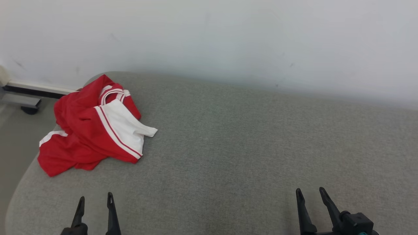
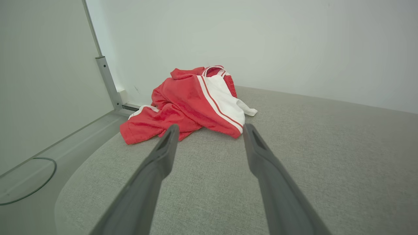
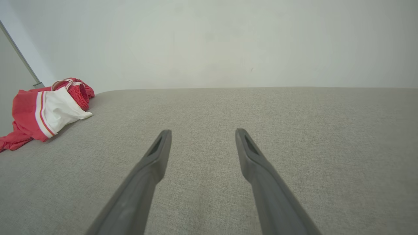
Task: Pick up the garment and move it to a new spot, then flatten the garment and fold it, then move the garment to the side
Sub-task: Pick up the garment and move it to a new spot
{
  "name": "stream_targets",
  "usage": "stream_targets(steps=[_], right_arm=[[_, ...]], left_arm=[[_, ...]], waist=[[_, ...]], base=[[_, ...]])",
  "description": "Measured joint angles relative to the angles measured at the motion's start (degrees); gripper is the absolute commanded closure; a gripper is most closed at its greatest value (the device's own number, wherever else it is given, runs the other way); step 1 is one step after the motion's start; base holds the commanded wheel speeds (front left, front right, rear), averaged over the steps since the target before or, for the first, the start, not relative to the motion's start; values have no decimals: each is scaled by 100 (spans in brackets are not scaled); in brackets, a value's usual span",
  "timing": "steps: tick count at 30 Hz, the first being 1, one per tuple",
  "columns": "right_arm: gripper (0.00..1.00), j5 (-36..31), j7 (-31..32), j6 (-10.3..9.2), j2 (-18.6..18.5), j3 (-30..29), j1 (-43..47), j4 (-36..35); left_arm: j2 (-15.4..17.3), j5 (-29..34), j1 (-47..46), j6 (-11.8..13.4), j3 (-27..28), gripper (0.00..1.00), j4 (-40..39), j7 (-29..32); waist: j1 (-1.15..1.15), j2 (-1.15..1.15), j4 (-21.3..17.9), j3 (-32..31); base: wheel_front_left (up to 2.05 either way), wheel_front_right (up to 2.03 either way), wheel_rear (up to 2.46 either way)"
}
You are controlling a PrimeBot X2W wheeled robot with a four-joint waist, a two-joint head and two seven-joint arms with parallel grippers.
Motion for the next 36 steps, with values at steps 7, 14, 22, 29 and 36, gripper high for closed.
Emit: stream_targets(steps=[7, 14, 22, 29, 36], right_arm=[[0, -9, 0, 0, 0, 25, -4, -23], [0, -5, 0, 0, -1, 55, 2, -19], [0, 2, 0, 0, 0, 103, 11, -30], [0, 14, 0, 0, 0, 109, 46, -52], [0, 32, 0, 0, 1, 167, 23, -57]], left_arm=[[-7, -33, 23, 75, 3, 0, 9, -20], [2, -46, 27, 130, 18, 0, 111, -79], [7, -73, 43, 233, 43, 0, 159, -127], [29, -82, 42, 279, 69, 0, 196, -183], [24, -141, 62, 328, 125, 0, 130, -232]], waist=[[0, 0, 415, 39], [0, 0, 834, 65], [0, 0, 1141, 56], [0, 0, 1266, 55], [0, 0, 1197, 100]], base=[[0, 0, 0], [0, 0, 0], [0, 0, 0], [0, 0, 0], [0, 0, 0]])
